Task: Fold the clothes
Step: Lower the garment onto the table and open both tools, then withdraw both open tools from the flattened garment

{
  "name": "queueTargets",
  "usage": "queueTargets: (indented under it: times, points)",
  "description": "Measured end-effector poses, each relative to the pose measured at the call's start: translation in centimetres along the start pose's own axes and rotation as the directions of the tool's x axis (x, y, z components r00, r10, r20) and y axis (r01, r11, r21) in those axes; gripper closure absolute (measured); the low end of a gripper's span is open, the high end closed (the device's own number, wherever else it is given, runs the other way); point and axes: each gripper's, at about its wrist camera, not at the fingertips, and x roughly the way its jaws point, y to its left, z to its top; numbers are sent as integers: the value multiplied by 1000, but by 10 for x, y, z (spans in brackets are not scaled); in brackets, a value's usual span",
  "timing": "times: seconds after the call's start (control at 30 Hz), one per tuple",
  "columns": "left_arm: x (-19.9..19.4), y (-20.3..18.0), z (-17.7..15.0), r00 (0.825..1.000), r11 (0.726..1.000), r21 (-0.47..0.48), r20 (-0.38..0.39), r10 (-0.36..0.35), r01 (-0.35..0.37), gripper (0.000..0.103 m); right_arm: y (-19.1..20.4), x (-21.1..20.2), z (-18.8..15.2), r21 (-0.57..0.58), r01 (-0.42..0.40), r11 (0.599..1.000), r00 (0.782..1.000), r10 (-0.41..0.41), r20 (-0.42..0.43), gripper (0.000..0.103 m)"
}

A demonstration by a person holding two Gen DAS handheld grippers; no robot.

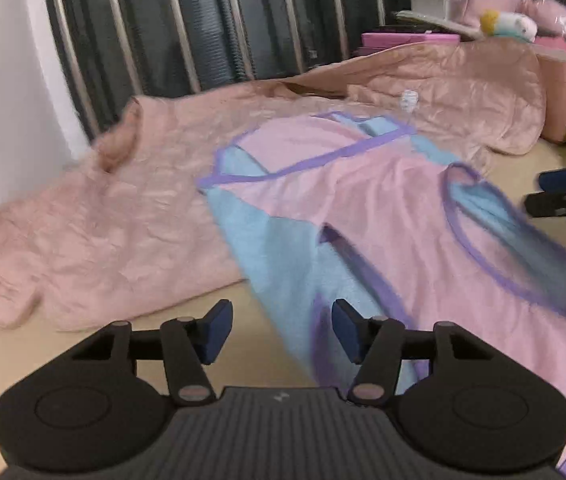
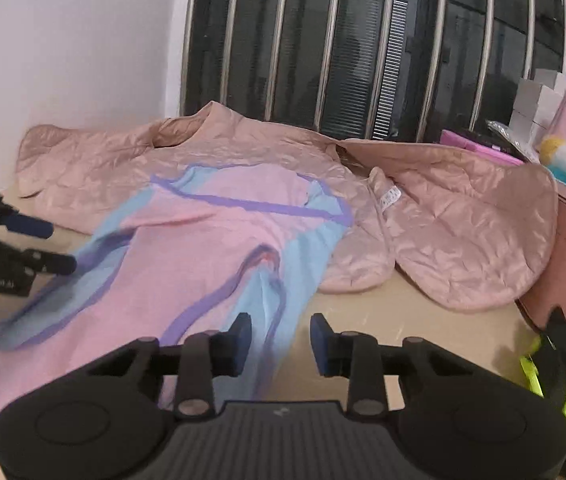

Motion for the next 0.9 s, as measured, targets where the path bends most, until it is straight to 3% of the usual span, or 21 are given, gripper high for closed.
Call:
queueTargets:
  times: [0.03,0.07,0.1,0.13,0.17,0.2,0.23,0.4,0.5,0.57,0.63,0.73,0.83,0.9]
  points:
    - [3,1,0,1000,999,-19,4,-28,28,46,0,6,1,3,7,1000,1000,-7,-6,73]
    - [6,2,0,998,998,-30,6,-57,57,55,-1,14,2,10,6,1000,1000,-5,-18,73]
    - [10,2,1,997,996,-44,2,-73,73,66,-2,23,3,15,-4,1000,1000,5,-31,73]
    - [13,3,1,997,995,-66,-7,-72,71,90,-1,30,3,14,-13,1000,999,13,-44,73]
    - [13,8,1,997,993,-97,-2,-74,73,101,0,37,3,13,-21,1000,998,22,-58,86]
    - [11,16,-1,998,988,-141,12,-68,69,101,0,43,2,13,-19,1000,998,20,-65,98]
    - [8,25,-3,998,981,-186,25,-61,64,101,-2,45,1,26,-1,1000,998,3,-62,101]
    - [2,81,-24,997,904,-421,37,-66,75,100,-37,38,-9,217,38,975,998,-26,-57,101]
    - [-15,86,-32,999,886,-460,28,-38,47,83,-51,28,-15,298,16,955,999,0,-53,95]
    - [-39,83,-39,996,893,-445,79,-38,69,67,-42,8,-17,283,-4,959,1000,9,-15,86]
    - [-59,72,-45,996,912,-407,83,-14,47,64,-28,-18,-23,250,-28,968,1000,25,17,70]
    - [-71,48,-52,998,942,-333,54,-27,44,60,-9,-43,-37,223,-64,973,998,65,5,69]
    - [-68,25,-58,999,965,-259,6,-39,39,60,5,-52,-50,198,-35,980,999,43,-32,71]
    - [-66,17,-62,999,972,-232,-6,-33,30,69,10,-53,-56,187,-11,982,998,21,-53,79]
